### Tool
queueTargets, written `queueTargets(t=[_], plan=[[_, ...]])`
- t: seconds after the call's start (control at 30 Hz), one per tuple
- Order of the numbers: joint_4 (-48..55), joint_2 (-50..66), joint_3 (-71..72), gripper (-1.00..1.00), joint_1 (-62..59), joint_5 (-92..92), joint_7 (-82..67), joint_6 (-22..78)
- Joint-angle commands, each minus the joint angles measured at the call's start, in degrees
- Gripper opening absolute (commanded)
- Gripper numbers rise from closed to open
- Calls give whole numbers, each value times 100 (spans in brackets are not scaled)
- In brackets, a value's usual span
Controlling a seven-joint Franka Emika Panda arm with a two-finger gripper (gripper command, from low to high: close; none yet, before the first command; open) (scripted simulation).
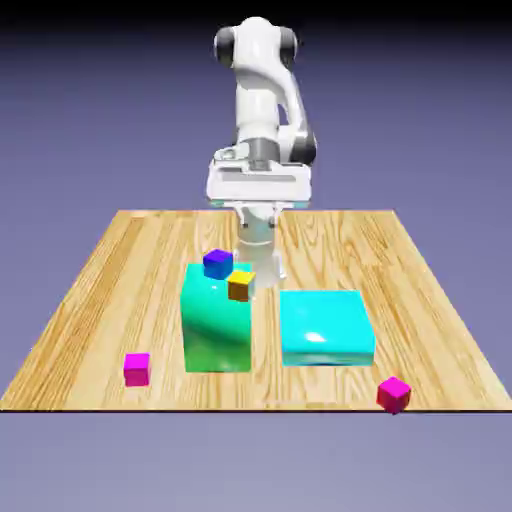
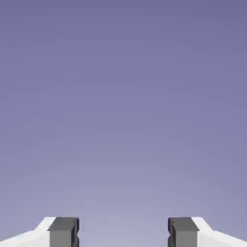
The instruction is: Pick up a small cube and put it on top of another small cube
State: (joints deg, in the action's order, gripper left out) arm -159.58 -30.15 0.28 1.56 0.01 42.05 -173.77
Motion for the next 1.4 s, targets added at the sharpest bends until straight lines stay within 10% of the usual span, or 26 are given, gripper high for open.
queueTargets(t=[0.0,1.13,1.17,1.37], plan=[[118,208,23,0,72,1,-34,20],[3779,6796,476,0,2140,-33,-880,-18],[3779,6797,476,-100,2140,-33,-880,-18],[3258,5759,615,-100,1990,27,-915,501]])
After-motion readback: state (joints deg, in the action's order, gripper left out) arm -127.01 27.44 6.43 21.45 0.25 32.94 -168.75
